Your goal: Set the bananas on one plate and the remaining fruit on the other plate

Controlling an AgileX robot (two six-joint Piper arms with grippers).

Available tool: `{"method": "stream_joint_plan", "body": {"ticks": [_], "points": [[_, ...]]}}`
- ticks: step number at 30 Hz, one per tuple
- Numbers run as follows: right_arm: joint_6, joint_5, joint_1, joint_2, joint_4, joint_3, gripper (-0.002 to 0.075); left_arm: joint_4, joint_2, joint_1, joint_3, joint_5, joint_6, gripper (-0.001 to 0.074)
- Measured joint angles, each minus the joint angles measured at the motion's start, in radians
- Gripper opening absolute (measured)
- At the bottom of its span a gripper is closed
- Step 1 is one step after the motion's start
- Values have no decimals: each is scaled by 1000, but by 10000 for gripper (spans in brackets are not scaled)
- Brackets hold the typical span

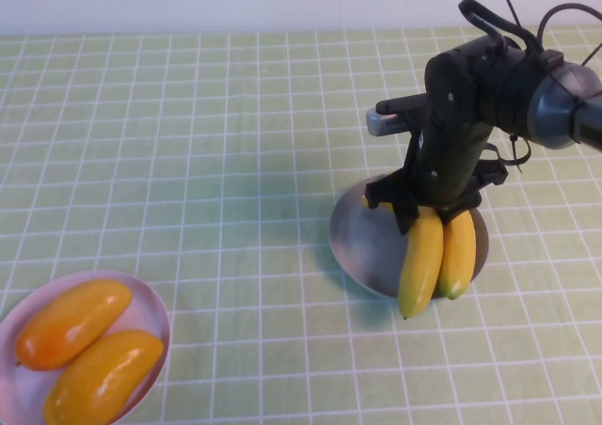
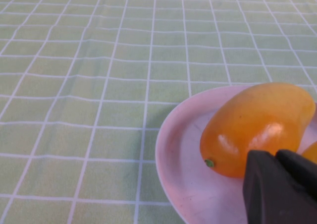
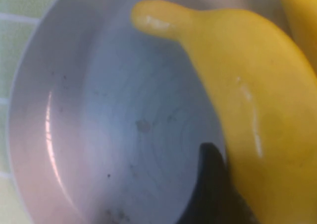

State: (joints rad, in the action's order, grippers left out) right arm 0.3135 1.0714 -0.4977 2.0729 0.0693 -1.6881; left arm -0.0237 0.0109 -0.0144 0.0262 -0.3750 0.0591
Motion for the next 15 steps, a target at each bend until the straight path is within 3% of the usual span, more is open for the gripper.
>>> {"method": "stream_joint_plan", "body": {"ticks": [7,15], "points": [[0,8,0,-35,13,0,453,0,0,0,0,0,0,1],[0,41,-13,-142,41,0,419,0,0,0,0,0,0,1]]}}
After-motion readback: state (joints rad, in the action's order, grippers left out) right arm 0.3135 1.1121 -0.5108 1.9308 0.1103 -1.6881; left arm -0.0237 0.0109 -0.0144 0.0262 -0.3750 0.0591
